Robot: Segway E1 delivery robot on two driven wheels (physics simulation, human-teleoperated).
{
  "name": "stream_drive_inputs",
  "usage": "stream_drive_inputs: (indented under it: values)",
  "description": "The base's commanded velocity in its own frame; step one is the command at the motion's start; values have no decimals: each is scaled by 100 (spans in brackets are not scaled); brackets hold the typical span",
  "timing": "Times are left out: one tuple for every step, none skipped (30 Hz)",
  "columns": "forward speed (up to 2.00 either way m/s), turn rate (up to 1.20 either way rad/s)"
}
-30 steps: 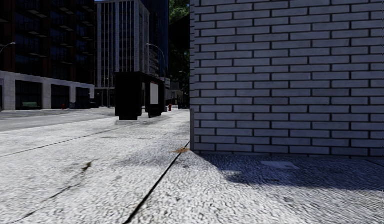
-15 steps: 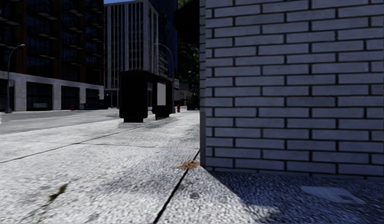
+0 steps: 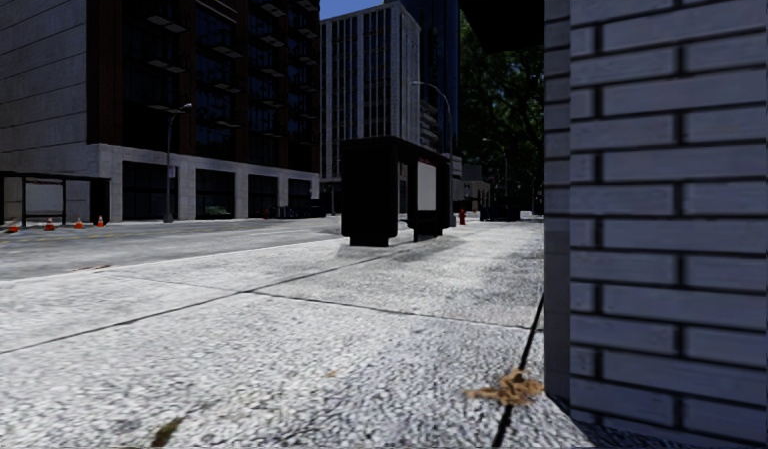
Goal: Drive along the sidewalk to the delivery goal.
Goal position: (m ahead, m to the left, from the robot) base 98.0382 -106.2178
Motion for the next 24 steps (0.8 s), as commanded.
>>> stream_drive_inputs:
  values:
    - [148,68]
    - [148,65]
    - [148,42]
    - [148,42]
    - [148,29]
    - [148,29]
    - [148,32]
    - [148,32]
    - [148,32]
    - [148,30]
    - [148,0]
    - [149,0]
    - [149,0]
    - [200,0]
    - [200,0]
    - [200,0]
    - [200,0]
    - [200,0]
    - [200,0]
    - [200,0]
    - [200,0]
    - [200,0]
    - [200,0]
    - [200,-12]
